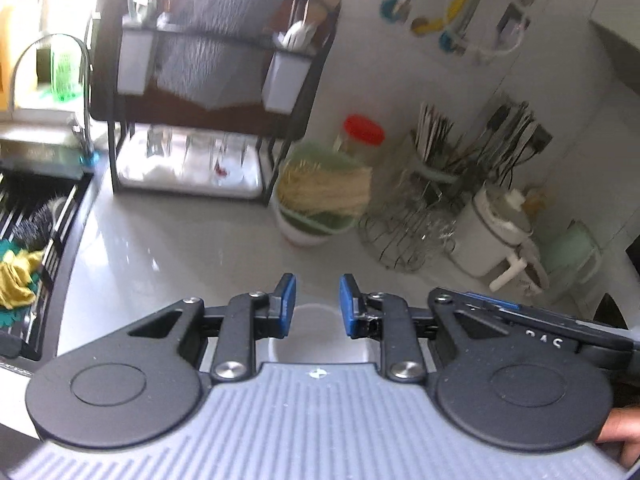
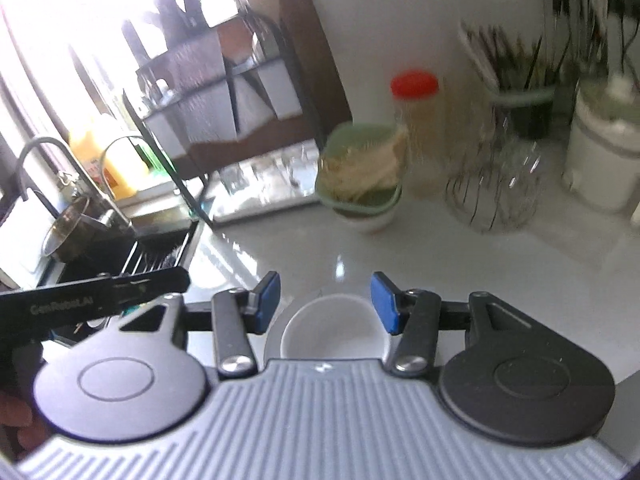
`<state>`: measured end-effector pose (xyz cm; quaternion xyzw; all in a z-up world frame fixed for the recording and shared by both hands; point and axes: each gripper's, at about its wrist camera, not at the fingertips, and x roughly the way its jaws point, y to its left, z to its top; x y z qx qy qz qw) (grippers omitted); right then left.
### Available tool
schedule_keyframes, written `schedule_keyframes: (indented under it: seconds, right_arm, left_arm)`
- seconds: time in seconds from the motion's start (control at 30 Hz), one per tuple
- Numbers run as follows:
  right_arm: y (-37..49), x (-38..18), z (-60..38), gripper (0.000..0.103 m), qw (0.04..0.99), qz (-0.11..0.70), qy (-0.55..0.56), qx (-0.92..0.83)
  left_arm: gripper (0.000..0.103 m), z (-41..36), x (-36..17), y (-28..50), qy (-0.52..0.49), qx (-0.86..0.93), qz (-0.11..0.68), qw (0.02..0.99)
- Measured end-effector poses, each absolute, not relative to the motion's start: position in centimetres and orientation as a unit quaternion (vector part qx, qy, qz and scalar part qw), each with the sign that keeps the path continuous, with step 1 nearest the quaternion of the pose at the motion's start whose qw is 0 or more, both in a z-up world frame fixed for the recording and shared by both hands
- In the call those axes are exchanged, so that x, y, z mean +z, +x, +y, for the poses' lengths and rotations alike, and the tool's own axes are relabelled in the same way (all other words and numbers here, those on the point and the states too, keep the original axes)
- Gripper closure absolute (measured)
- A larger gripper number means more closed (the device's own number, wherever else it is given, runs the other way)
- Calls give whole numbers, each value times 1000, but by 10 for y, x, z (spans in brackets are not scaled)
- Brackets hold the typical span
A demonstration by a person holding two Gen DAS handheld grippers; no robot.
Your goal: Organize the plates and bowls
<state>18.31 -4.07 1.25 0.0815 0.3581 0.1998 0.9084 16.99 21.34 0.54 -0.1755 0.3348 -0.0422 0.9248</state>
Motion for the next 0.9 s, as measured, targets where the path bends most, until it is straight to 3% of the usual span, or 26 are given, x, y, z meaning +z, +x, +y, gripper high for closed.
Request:
schedule_keyframes:
  seconds: [0.3, 0.4, 0.47, 0.9]
  right_arm:
    - [129, 46, -85, 50, 928, 287, 82, 224]
    - [114, 49, -97, 50, 927, 280, 75, 239]
    - [101, 51, -104, 50, 930, 264, 61, 247]
    - [43, 39, -151, 49, 933, 258, 59, 243]
  left_arm:
    - [60, 166, 34, 108, -166, -33, 300, 939]
    - [51, 151, 35, 87, -166, -21, 298, 940]
    - [37, 137, 36, 72, -142, -2, 290, 946]
    - [33, 87, 29, 6, -149, 10, 295, 944]
